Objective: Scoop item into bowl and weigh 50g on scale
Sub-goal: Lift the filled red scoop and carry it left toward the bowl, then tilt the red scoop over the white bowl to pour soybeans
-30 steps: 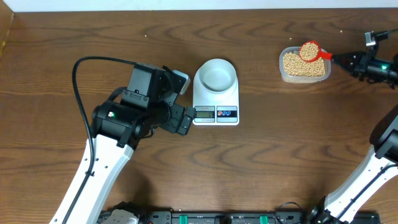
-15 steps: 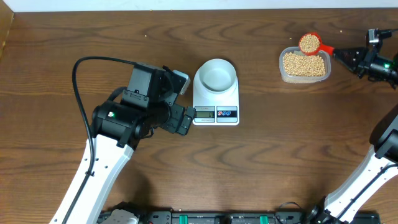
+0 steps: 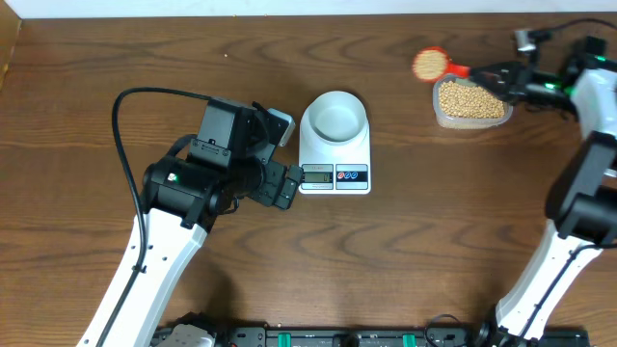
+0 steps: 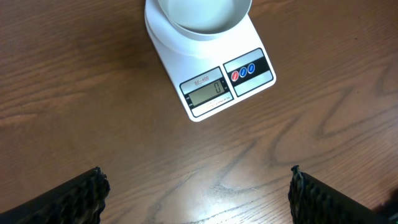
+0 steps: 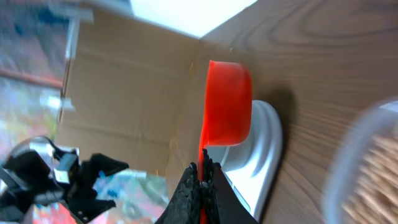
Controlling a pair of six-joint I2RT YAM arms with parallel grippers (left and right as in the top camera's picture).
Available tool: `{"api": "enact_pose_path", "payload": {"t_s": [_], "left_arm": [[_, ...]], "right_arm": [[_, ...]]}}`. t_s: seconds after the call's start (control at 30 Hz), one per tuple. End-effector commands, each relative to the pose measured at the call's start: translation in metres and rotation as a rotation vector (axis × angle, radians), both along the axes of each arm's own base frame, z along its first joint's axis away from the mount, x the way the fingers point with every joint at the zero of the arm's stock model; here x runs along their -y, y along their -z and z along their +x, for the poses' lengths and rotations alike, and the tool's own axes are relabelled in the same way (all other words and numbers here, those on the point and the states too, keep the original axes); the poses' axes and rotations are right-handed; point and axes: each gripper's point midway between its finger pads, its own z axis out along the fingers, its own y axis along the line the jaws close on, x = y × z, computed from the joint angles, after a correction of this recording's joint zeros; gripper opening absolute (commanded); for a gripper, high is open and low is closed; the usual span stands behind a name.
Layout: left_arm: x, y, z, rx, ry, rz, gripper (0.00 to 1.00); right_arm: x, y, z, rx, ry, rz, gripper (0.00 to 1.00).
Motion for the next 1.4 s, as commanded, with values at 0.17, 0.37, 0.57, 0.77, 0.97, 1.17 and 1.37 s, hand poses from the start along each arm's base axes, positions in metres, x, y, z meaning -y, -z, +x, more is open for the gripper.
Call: {"api": "enact_pose_path", "payload": {"t_s": [0.17, 0.37, 0.57, 0.77, 0.97, 1.17, 1.37], "left_arm": [[0.000, 0.002, -0.001, -0.011, 0.010, -0.001, 0.95], [0.000, 0.002, -0.001, -0.011, 0.010, -0.001, 0.95], [0.000, 0.002, -0.001, -0.011, 0.010, -0.001, 0.95], [0.000, 0.002, -0.001, -0.011, 0.010, -0.001, 0.95], [0.000, 0.002, -0.001, -0.011, 0.010, -0.001, 0.95], [0.000, 0.002, -0.001, -0.011, 0.010, -0.001, 0.95], [0.000, 0.002, -0.001, -0.012, 0.010, -0.001, 0.95]], "right_arm": [[-0.078, -0.012, -0.001, 0.038, -0.166, 0.054, 0.01], [-0.112, -0.004, -0.005, 0.042, -0.224, 0.003, 0.01], [-0.140, 0.012, -0.011, 0.057, -0.263, -0.094, 0.01], [-0.148, 0.029, -0.018, 0.110, -0.295, -0.200, 0.01], [-0.145, 0.031, -0.027, 0.152, -0.317, -0.265, 0.01], [-0.143, 0.015, -0.029, 0.238, -0.315, -0.383, 0.01], [-0.146, -0.004, -0.034, 0.320, -0.315, -0.500, 0.01]]}}
